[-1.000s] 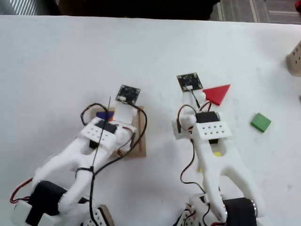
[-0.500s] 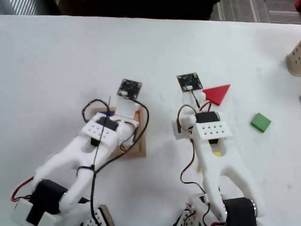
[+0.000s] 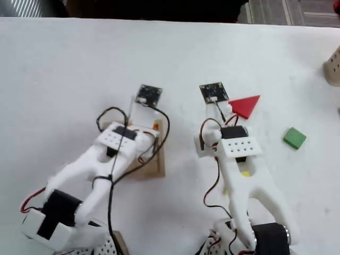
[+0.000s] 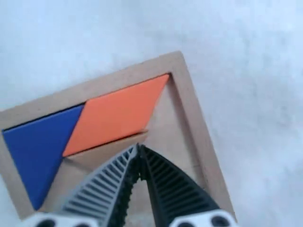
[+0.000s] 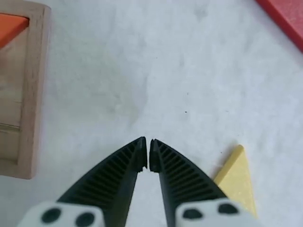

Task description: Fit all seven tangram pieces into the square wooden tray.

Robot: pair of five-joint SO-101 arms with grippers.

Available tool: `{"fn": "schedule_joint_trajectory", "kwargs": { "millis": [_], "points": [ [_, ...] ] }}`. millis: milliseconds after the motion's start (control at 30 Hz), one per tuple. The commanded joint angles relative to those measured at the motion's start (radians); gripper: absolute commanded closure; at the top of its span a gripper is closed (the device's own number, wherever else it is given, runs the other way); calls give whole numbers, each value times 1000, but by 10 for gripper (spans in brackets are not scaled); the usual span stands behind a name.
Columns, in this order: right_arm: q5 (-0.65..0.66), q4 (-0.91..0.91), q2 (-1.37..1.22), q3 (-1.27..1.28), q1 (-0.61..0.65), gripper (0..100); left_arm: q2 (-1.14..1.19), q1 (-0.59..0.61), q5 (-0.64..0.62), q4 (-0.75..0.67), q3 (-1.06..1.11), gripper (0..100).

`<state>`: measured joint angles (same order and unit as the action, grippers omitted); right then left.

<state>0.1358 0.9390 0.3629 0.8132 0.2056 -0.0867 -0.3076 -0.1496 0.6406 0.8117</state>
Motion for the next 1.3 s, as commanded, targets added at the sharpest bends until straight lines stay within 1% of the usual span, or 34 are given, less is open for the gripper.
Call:
{"fn": "schedule_joint_trajectory", "kwargs": {
  "millis": [0,100,333,500,667,733,833,1100,1267],
  "points": [
    [12,-16,39,-5,2,981,1,104,-5,9,-48,976],
    [12,-16,39,-5,2,981,1,133,-5,12,-41,976],
    [12,-16,39,-5,2,981,-30,122,-3,46,-44,976],
    [12,-16,39,-5,2,981,-194,120,-3,57,23,976],
    [12,-16,39,-5,2,981,-404,124,-3,58,178,976],
    [12,-16,39,-5,2,981,-435,130,28,61,230,976],
    [12,-16,39,-5,2,981,-404,133,80,86,236,976],
    [12,-16,39,-5,1,981,-200,231,87,89,123,976],
    [12,-16,39,-5,1,981,-108,239,87,138,43,976]
  ]
}}
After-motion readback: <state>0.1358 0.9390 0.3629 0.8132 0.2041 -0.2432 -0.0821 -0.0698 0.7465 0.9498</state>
